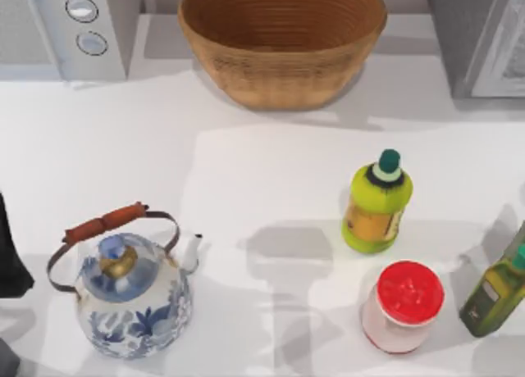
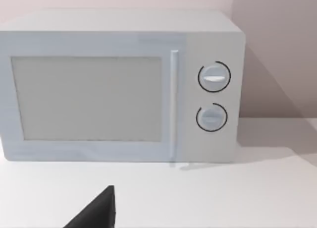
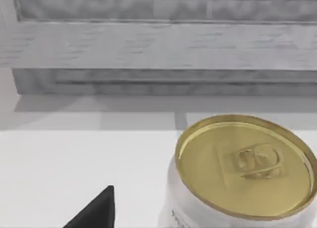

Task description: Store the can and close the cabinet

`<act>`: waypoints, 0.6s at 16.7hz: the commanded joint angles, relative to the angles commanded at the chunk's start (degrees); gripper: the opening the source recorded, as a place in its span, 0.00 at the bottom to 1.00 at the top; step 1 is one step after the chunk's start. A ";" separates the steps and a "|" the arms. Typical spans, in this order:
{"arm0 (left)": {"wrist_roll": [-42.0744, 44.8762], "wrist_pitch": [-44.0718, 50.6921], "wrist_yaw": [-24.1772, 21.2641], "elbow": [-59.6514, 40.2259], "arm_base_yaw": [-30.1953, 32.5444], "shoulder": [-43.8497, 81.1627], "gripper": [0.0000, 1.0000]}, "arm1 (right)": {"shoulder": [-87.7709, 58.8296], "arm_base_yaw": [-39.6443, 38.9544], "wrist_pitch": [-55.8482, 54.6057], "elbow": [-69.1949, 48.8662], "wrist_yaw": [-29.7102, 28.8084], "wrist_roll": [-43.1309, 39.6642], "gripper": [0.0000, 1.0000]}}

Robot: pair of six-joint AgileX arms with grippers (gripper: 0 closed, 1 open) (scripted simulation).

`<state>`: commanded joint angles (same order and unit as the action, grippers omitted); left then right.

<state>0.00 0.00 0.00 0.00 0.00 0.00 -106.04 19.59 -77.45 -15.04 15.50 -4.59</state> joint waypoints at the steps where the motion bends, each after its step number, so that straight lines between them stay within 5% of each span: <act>1: 0.00 0.00 0.00 0.00 0.00 0.00 1.00 | -2.28 0.49 -1.22 0.33 0.84 -0.16 1.00; 10: 0.00 0.00 0.00 0.00 0.00 0.00 1.00 | -5.72 0.71 -2.80 0.97 2.44 -0.36 1.00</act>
<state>0.00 0.00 0.00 0.00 0.00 0.00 -111.76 20.31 -80.25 -14.06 17.94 -4.95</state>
